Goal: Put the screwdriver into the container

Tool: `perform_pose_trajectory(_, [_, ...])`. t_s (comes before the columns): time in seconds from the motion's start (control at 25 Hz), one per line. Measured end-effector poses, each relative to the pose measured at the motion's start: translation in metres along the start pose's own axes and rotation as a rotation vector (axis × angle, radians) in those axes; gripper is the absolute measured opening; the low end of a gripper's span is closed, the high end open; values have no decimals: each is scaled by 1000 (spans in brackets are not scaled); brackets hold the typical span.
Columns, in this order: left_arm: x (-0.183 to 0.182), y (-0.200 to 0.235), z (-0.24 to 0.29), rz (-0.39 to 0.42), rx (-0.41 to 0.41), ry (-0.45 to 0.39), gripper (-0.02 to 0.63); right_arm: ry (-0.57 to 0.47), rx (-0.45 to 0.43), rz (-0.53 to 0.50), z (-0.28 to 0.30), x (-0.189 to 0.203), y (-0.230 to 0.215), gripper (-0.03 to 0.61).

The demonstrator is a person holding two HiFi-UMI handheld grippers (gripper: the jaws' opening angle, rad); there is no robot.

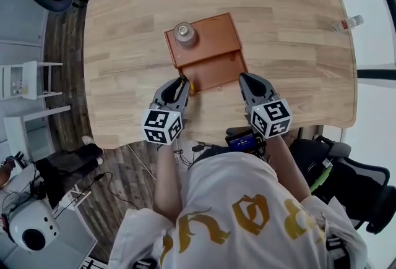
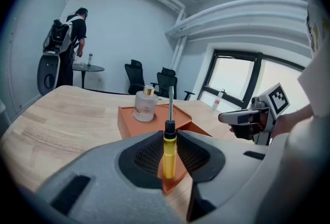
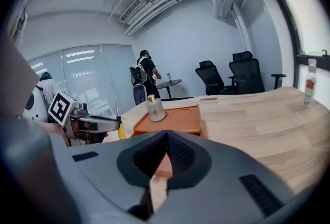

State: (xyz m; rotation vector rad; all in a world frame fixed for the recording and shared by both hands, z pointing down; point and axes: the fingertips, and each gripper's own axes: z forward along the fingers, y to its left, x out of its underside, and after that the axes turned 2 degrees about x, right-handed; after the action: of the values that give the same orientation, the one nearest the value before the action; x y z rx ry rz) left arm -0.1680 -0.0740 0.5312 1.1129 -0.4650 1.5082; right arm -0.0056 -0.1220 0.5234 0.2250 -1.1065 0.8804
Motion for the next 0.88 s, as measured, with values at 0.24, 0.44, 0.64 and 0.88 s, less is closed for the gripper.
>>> perform_pose_trajectory(0.24, [10, -1, 4, 32, 4, 51, 80, 12, -1, 9, 1, 7, 3, 9])
perform_pose_trajectory(0.44, [18, -1, 8, 39, 12, 85, 80, 13, -6, 12, 6, 6, 3, 9])
perform_pose_trajectory(0.64, [25, -1, 13, 36, 21, 117, 80, 17, 3, 18, 10, 5, -1, 9])
perform_pose_trajectory(0.88, [30, -1, 18, 54, 36, 154, 80, 22, 13, 22, 12, 6, -5, 11])
